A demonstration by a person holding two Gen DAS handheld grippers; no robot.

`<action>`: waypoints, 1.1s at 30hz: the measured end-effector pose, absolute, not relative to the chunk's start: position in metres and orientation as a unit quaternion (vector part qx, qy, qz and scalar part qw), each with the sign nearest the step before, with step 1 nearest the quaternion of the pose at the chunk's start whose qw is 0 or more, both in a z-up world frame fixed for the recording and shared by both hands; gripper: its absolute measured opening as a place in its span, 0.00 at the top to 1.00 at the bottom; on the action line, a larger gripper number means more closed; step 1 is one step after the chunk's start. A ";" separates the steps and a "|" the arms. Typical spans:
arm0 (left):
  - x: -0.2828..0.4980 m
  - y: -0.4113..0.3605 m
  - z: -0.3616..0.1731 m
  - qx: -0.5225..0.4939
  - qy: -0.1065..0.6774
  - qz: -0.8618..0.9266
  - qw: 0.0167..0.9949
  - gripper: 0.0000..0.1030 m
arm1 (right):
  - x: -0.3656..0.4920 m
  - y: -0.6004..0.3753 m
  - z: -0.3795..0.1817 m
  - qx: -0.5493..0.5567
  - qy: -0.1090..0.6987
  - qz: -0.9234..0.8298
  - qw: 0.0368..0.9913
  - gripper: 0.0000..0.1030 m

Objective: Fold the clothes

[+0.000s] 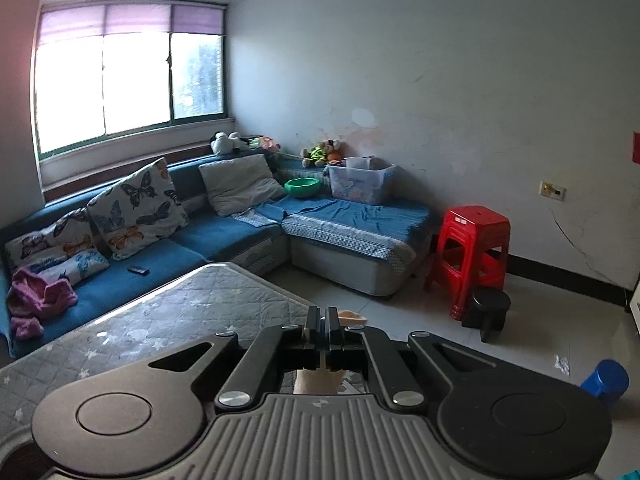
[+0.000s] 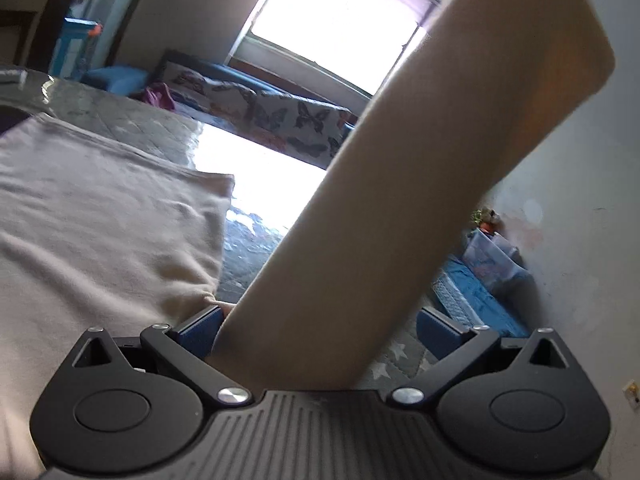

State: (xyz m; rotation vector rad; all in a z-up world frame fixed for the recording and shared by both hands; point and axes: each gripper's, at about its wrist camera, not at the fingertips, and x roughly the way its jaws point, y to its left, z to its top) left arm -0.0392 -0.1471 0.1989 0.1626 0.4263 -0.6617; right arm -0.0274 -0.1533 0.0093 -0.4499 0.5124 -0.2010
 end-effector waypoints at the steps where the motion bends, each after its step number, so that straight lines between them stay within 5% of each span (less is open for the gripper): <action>1: -0.038 -0.145 0.199 0.076 0.207 -0.318 0.922 0.98 | -0.030 -0.152 0.009 -0.225 0.246 -0.095 0.938 0.00; 16: -0.044 -0.067 0.188 0.011 0.200 -0.230 0.952 0.98 | -0.076 -0.163 0.007 -0.262 0.250 -0.055 0.931 0.00; 33: -0.045 0.030 0.074 -0.050 0.331 -0.099 0.937 0.98 | -0.095 -0.181 0.010 -0.261 0.249 0.005 0.933 0.00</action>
